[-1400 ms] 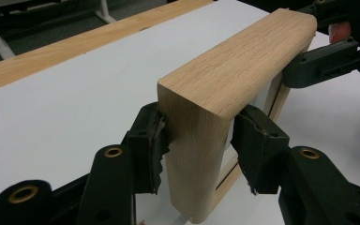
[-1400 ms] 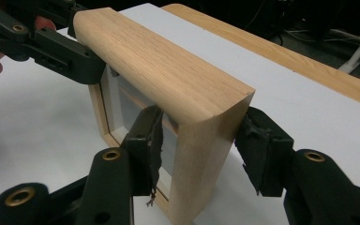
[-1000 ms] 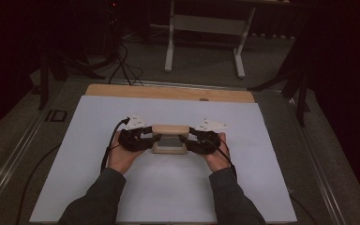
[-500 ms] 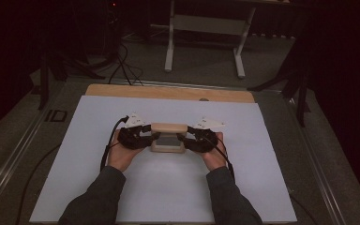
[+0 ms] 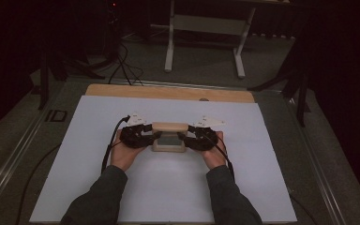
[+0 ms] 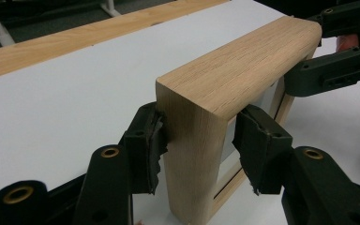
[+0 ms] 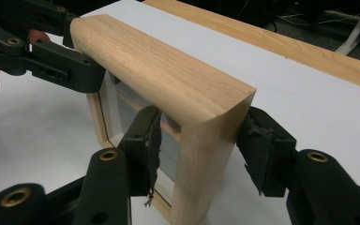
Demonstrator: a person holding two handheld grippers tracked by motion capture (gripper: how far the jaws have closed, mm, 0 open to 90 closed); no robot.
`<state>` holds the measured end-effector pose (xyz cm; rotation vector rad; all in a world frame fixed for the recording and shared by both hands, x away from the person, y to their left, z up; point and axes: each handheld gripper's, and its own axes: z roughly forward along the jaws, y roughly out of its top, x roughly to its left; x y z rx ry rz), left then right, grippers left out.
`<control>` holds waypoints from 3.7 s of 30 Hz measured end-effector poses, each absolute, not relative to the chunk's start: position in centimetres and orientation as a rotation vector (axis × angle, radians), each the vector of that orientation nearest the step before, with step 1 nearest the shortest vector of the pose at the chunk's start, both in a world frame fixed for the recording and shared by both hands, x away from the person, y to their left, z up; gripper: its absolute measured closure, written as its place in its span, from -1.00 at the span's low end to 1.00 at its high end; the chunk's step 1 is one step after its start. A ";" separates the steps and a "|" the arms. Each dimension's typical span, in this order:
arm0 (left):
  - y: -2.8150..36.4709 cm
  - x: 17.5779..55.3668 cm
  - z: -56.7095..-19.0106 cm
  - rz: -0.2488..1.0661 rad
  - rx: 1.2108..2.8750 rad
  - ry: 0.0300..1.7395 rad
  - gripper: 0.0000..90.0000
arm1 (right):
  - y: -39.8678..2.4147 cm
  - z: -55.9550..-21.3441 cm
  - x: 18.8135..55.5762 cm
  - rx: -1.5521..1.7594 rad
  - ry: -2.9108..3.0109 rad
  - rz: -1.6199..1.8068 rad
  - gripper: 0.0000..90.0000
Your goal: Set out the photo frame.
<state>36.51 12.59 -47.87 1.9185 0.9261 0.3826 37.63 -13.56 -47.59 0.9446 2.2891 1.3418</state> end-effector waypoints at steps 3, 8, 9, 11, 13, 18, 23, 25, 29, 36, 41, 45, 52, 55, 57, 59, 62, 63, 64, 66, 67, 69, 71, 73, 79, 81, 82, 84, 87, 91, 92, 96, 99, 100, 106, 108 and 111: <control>12.5 36.6 -48.1 0.376 1.920 0.931 0.16 | -13.6 -47.8 37.7 0.947 2.300 1.330 0.10; 12.6 36.8 -48.2 0.364 1.907 0.940 0.15 | -13.6 -47.9 37.9 0.957 2.295 1.345 0.10; 12.6 36.9 -48.2 0.363 1.907 0.941 0.14 | -13.7 -47.9 38.0 0.956 2.295 1.344 0.10; 12.6 36.9 -48.2 0.360 1.905 0.946 0.13 | -13.7 -48.0 38.0 0.955 2.296 1.346 0.10; 12.5 37.0 -48.3 0.362 1.905 0.952 0.12 | -13.7 -48.0 38.1 0.966 2.294 1.352 0.11; 12.4 37.2 -48.3 0.353 1.911 0.968 0.12 | -13.8 -48.1 38.2 0.973 2.293 1.345 0.14; 12.4 37.3 -48.3 0.347 1.908 0.984 0.13 | -13.9 -48.1 38.3 0.961 2.312 1.315 0.18; 12.4 37.4 -48.3 0.344 1.904 0.998 0.13 | -14.0 -48.2 38.4 0.970 2.312 1.316 0.20; 12.4 37.7 -48.3 0.329 1.902 1.014 0.13 | -14.1 -48.4 38.6 0.995 2.306 1.329 0.21; 12.4 38.0 -48.3 0.306 1.890 1.042 0.12 | -14.2 -48.5 38.9 1.010 2.304 1.341 0.22; 12.4 38.1 -48.3 0.287 1.877 1.061 0.12 | -14.2 -48.6 39.1 1.010 2.306 1.346 0.22; 12.4 38.2 -48.3 0.274 1.862 1.084 0.12 | -14.2 -48.6 39.3 1.016 2.309 1.352 0.21; 12.5 38.3 -48.4 0.249 1.853 1.103 0.12 | -14.1 -48.6 39.5 1.023 2.311 1.348 0.21; 12.5 38.4 -48.5 0.254 1.856 1.103 0.12 | -14.1 -48.5 39.5 1.028 2.300 1.340 0.26; 12.4 38.4 -48.5 0.252 1.855 1.103 0.10 | -14.1 -48.5 39.5 1.025 2.301 1.331 0.24; 12.3 38.4 -48.7 0.257 1.855 1.109 0.02 | -14.0 -48.5 39.4 1.017 2.309 1.320 0.23; 12.2 38.5 -48.7 0.262 1.860 1.112 -0.03 | -14.0 -48.5 39.3 1.012 2.315 1.316 0.16; 12.2 38.5 -48.7 0.265 1.861 1.113 -0.04 | -13.9 -48.5 39.2 1.008 2.316 1.312 0.14; 12.3 38.4 -48.7 0.267 1.860 1.114 -0.05 | -13.9 -48.5 39.2 1.004 2.317 1.309 0.11; 12.4 38.4 -48.7 0.273 1.862 1.118 -0.07 | -13.9 -48.4 39.1 1.003 2.320 1.307 0.07; 12.5 38.4 -48.6 0.274 1.862 1.123 -0.09 | -13.9 -48.4 39.1 1.003 2.322 1.304 0.05; 12.8 38.4 -48.5 0.277 1.858 1.136 -0.12 | -13.9 -48.4 39.0 1.000 2.326 1.301 0.02; 13.0 38.3 -48.2 0.278 1.850 1.137 -0.14 | -14.0 -48.4 38.8 1.005 2.327 1.303 0.00; 13.2 38.1 -48.0 0.287 1.855 1.132 -0.14 | -14.2 -48.3 38.6 1.018 2.321 1.308 -0.01; 13.9 37.2 -47.2 0.307 1.833 1.119 -0.16 | -15.0 -48.1 38.1 1.035 2.315 1.289 -0.03; 14.2 36.8 -46.9 0.322 1.830 1.111 -0.16 | -15.3 -47.9 37.9 1.030 2.312 1.291 -0.03; 14.3 36.6 -46.8 0.328 1.827 1.107 -0.16 | -15.5 -47.8 37.8 1.029 2.311 1.293 -0.04; 14.7 36.2 -46.4 0.337 1.813 1.098 -0.16 | -15.9 -47.6 37.5 1.022 2.309 1.292 -0.04; 15.2 35.6 -45.8 0.349 1.795 1.086 -0.15 | -16.4 -47.2 37.1 1.010 2.307 1.291 -0.04; 15.9 34.7 -45.2 0.363 1.784 1.068 -0.15 | -17.1 -46.8 36.5 1.002 2.296 1.300 -0.04; 16.0 34.6 -45.1 0.364 1.781 1.065 -0.15 | -17.3 -46.8 36.3 1.000 2.294 1.303 -0.04; 16.4 33.7 -44.9 0.376 1.784 1.047 -0.15 | -17.9 -46.8 35.7 0.998 2.293 1.297 -0.05; 16.8 33.0 -44.7 0.386 1.779 1.035 -0.15 | -18.5 -46.9 35.3 1.004 2.285 1.305 -0.05; 17.0 32.7 -44.7 0.390 1.777 1.032 -0.15 | -18.8 -46.9 35.2 1.005 2.279 1.311 -0.05; 17.7 31.4 -44.4 0.412 1.776 1.013 -0.15 | -20.2 -46.6 34.5 0.993 2.239 1.352 -0.08; 18.0 31.0 -44.4 0.421 1.776 1.004 -0.15 | -20.6 -46.5 34.2 0.984 2.231 1.356 -0.09; 18.5 30.2 -44.3 0.431 1.767 1.000 -0.15 | -21.3 -46.4 33.6 0.962 2.221 1.362 -0.10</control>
